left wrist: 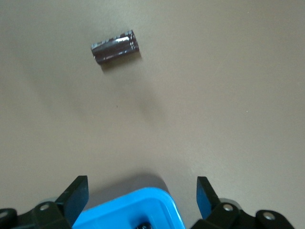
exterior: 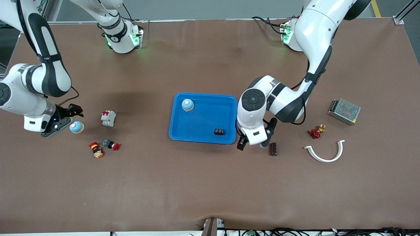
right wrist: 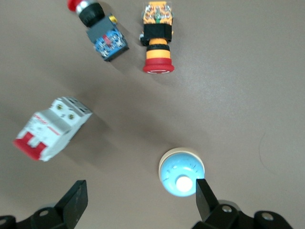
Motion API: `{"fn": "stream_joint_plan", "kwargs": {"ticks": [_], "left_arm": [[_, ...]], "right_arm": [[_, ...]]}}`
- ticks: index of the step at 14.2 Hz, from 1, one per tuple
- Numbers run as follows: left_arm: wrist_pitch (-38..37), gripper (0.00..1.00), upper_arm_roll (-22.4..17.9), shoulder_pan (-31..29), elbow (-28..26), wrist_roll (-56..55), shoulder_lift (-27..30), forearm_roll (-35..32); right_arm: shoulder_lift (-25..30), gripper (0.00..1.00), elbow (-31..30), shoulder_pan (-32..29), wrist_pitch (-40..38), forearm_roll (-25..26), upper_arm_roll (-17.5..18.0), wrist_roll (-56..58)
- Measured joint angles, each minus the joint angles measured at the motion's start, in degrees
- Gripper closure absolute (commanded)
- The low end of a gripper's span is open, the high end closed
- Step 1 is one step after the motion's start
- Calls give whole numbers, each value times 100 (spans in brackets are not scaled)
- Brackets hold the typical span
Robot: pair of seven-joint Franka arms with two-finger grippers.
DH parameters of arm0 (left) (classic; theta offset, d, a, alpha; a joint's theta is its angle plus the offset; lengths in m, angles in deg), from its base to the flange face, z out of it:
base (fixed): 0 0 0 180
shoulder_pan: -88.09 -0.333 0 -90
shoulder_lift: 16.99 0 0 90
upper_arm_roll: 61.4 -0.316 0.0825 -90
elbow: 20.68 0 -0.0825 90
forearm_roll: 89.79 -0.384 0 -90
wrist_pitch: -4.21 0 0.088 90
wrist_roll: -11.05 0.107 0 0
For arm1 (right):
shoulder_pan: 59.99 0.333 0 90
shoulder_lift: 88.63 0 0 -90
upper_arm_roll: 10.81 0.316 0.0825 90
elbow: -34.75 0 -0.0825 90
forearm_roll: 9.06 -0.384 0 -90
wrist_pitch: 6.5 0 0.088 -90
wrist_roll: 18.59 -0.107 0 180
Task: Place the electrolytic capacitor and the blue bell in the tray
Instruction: 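Lower and grasp the second button while the left gripper grasps the second capacitor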
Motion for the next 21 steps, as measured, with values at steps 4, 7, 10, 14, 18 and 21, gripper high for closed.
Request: {"fn": "stream_joint_plan", "kwargs": {"ticks": [4, 7, 10, 14, 18, 21], "left_arm": [[-55, 0, 0, -175, -103, 941, 0, 0], [-69, 0, 0, -337, -290, 2005, -3, 0], [-69, 0, 1, -537, -364, 2902, -3, 28], [-69, 0, 14, -565, -397, 4212, -3, 30], [-69, 0, -14, -600, -403, 5267, -3, 15], [-68, 0, -32, -719, -431, 5532, -2, -6]], "right_arm": [[-52, 0, -285, -220, 491, 8, 0, 576], [-200, 0, -308, -341, 807, 11, 0, 986], [-436, 0, -314, -411, 1035, 87, 1, 1148], [-616, 0, -314, -435, 1226, 219, 1, 1163], [-772, 0, -315, -493, 1472, 226, 1, 1341], [-876, 0, -315, -553, 1562, 226, 1, 1447]]}}
